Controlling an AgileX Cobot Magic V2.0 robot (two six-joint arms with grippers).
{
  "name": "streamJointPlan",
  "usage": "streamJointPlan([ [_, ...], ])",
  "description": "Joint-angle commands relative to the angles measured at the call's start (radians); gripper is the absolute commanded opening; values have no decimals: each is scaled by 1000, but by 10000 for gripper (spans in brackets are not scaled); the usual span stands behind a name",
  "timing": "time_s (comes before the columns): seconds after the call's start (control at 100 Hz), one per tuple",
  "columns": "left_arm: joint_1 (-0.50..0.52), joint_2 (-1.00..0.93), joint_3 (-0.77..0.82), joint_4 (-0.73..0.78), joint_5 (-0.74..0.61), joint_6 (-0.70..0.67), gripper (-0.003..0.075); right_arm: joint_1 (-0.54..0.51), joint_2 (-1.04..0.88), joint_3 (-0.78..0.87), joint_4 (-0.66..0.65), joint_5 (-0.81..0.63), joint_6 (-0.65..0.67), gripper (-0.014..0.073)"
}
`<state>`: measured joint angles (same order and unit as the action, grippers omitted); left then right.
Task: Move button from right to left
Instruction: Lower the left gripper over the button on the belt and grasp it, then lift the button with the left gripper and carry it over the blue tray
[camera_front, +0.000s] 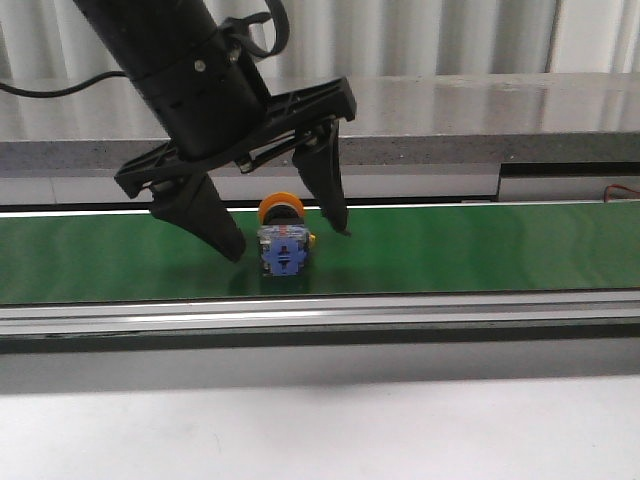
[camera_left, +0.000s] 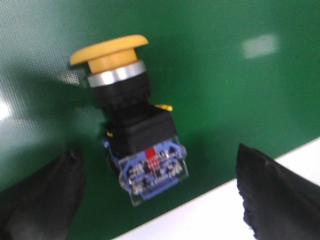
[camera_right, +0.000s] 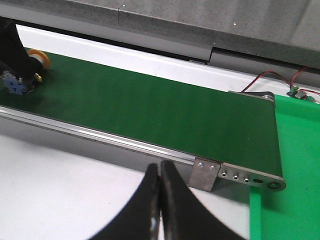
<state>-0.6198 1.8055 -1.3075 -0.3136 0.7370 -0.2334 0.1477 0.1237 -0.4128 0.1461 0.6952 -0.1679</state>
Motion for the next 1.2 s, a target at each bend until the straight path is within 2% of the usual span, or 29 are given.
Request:
streamJointPlan([
  [0.0,-5,-22,-42,13,-21,-36,585,1,10,-21,7,-80,-10,-67],
  [0.11,-5,-4,-49,37,-23,-58,582,1,10,-21,7,-80,-10,-67],
  [0.18,-5,-4,-49,37,-29,-58,536,1,10,-21,7,-80,-10,-67],
  [0.23,-5,-4,-51,37,-29,-59,465,1,10,-21,7,-80,-10,-67],
  [0.4,-5,-4,-51,37,-25,-59,141,1,10,-21,7,-80,-10,-67],
  [0.51,-5,-10,-51,37,-23,-59,41,1,10,-21,7,-80,-10,-67],
  [0.82,34,-120,-51,98,67,-59,31,1,10,-21,7,-80,-10,-67],
  [0.99,126,-195,-51,158,136,-36,31,1,10,-21,7,-80,-10,-67],
  [1.19,272,-249,-51,197,251,117,31,1,10,-21,7,-80,-10,-67],
])
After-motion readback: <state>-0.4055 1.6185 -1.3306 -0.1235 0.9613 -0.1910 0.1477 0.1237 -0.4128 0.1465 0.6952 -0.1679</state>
